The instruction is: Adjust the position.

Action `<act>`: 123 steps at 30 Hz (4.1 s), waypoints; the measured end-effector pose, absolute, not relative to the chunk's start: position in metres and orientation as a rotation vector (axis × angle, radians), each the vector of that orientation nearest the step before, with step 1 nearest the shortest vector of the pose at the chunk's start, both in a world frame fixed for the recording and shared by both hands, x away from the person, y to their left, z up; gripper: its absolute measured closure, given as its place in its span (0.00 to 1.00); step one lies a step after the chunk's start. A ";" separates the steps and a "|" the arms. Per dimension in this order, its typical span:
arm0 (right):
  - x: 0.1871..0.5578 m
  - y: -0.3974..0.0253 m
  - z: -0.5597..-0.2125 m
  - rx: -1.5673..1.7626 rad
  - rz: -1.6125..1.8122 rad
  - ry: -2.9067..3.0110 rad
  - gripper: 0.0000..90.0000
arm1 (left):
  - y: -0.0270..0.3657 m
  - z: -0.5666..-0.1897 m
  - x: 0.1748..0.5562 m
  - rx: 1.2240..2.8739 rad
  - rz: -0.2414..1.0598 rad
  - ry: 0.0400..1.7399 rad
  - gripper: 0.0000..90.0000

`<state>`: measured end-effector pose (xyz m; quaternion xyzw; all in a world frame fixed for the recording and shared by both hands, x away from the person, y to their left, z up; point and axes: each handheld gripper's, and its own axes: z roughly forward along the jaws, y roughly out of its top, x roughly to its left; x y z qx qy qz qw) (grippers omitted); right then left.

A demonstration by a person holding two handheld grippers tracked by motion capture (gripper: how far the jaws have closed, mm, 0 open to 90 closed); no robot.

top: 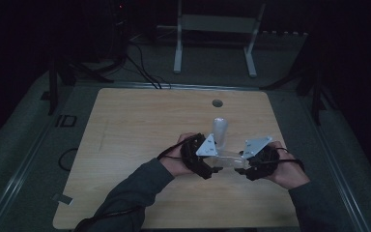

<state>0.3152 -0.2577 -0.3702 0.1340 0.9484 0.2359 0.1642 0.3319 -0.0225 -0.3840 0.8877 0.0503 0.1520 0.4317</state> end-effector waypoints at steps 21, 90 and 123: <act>0.308 -0.290 -0.372 0.523 0.884 2.588 0.46 | 0.002 -0.386 0.339 2.161 0.341 0.213 0.24; 0.302 -0.306 -0.378 0.725 1.751 2.040 0.46 | -0.007 -0.366 0.349 1.929 0.132 0.273 0.25; 0.305 -0.293 -0.384 0.660 1.989 2.013 0.46 | -0.013 -0.359 0.353 1.770 0.027 0.278 0.23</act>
